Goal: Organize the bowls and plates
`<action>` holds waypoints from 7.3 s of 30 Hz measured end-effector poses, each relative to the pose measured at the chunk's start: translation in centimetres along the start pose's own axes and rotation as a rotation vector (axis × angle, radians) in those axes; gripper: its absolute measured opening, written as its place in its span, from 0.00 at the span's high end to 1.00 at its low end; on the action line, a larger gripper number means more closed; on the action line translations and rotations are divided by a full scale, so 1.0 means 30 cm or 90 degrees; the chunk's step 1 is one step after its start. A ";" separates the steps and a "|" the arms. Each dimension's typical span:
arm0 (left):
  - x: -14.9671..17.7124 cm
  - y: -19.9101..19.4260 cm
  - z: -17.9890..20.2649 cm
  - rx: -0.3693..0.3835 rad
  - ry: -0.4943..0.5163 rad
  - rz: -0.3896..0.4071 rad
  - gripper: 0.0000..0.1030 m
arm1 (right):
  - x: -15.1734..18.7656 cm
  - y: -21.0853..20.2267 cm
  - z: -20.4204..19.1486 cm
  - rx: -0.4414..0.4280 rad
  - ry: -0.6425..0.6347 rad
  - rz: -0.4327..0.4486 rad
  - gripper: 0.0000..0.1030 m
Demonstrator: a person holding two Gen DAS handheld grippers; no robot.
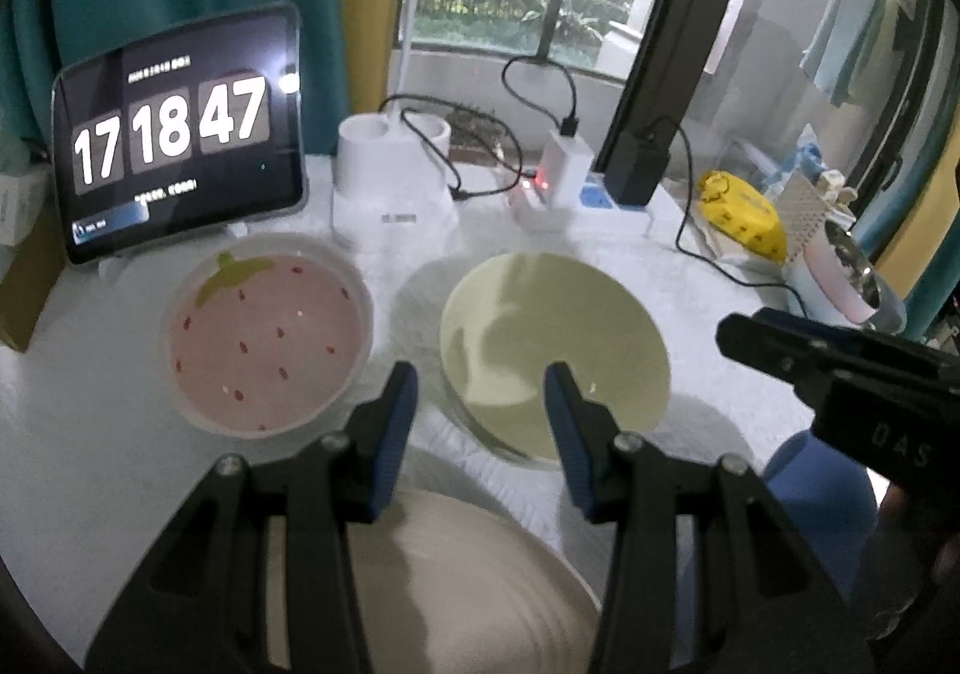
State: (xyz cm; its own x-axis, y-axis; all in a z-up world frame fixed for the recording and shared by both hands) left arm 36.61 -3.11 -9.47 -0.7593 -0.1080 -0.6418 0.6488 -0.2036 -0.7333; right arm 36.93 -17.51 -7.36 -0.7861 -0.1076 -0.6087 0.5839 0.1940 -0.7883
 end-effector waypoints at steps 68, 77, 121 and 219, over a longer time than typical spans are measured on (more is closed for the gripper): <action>-0.013 -0.070 0.064 -0.006 0.033 0.048 0.73 | 0.010 0.032 -0.023 -0.049 0.018 -0.011 0.86; 0.005 -0.161 0.093 0.002 0.039 0.072 0.73 | 0.033 -0.065 -0.019 -0.048 0.018 0.018 0.86; 0.187 -0.305 0.326 0.047 0.100 0.072 0.73 | 0.271 -0.332 0.140 -0.022 0.073 0.065 0.86; 0.195 -0.297 0.204 0.025 0.084 0.053 0.56 | 0.271 -0.283 0.090 0.030 0.027 0.041 0.73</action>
State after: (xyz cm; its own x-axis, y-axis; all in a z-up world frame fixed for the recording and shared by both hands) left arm 26.05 -7.88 -5.32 -0.6874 0.0027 -0.7263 0.7051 -0.2373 -0.6682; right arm 26.12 -22.68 -5.86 -0.7543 -0.0548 -0.6543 0.6411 0.1533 -0.7520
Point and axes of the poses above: each gripper's, at about its wrist camera, not at the fingertips, and y roughly the way its jaws point, z to its right, x to its underside, the point moved 2 cm from there along y, roughly the way its jaws point, and after that the axes turned 3 degrees about x, right-handed, at the moved point
